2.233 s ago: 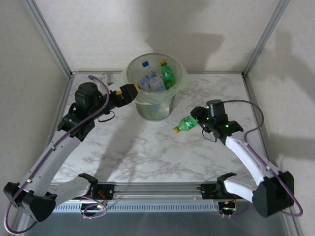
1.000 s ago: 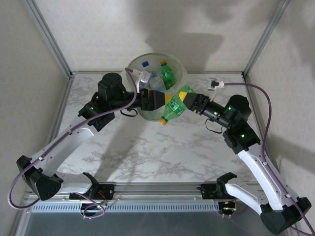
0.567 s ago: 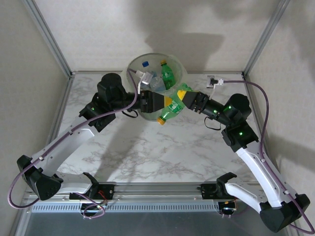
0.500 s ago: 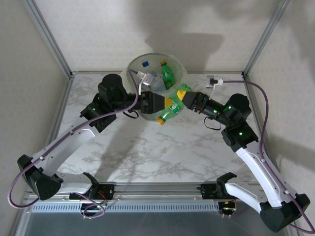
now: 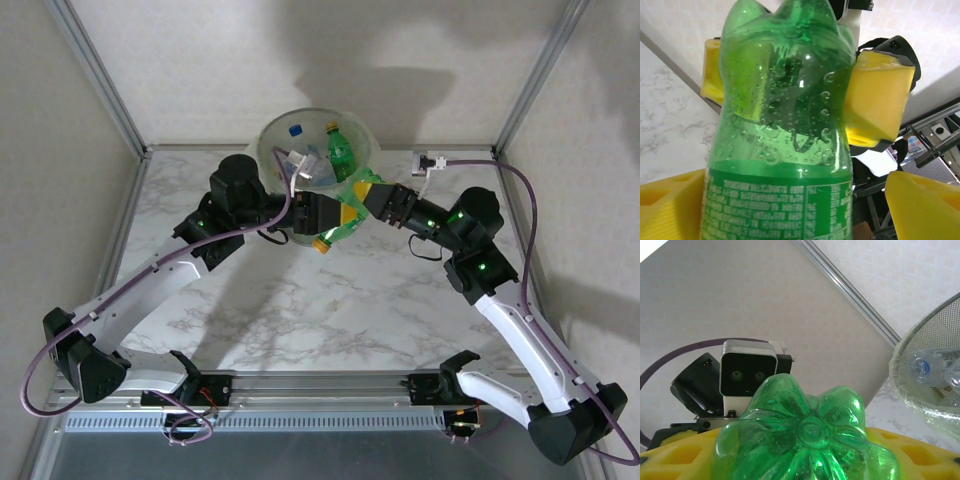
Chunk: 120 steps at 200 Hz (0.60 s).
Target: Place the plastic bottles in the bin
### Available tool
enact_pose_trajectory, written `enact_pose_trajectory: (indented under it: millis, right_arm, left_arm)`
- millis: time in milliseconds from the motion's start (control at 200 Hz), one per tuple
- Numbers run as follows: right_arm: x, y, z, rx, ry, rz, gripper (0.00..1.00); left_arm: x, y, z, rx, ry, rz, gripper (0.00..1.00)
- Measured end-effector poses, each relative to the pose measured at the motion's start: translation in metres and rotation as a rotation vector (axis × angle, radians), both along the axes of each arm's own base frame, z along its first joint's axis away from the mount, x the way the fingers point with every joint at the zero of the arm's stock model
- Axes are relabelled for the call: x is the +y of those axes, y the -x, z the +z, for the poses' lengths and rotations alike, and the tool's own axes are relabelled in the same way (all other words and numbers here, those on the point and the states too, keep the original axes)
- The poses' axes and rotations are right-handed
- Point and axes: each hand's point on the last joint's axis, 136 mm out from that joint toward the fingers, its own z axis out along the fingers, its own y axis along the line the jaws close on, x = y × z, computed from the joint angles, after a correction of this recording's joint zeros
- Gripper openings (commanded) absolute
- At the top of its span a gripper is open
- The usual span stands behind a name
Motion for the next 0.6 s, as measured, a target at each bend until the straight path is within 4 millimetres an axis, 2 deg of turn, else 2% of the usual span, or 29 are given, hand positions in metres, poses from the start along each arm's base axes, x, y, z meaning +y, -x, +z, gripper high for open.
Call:
enact_pose_trajectory:
  millis: [370, 601]
  right_arm:
    - [0.003, 0.0, 0.005, -0.014, -0.021, 0.009, 0.53]
    - [0.002, -0.002, 0.004, -0.007, -0.021, 0.002, 0.55]
  left_arm:
    - [-0.004, 0.0, -0.01, 0.02, 0.006, -0.024, 0.7]
    - [-0.004, -0.001, -0.01, 0.005, 0.009, -0.023, 0.61]
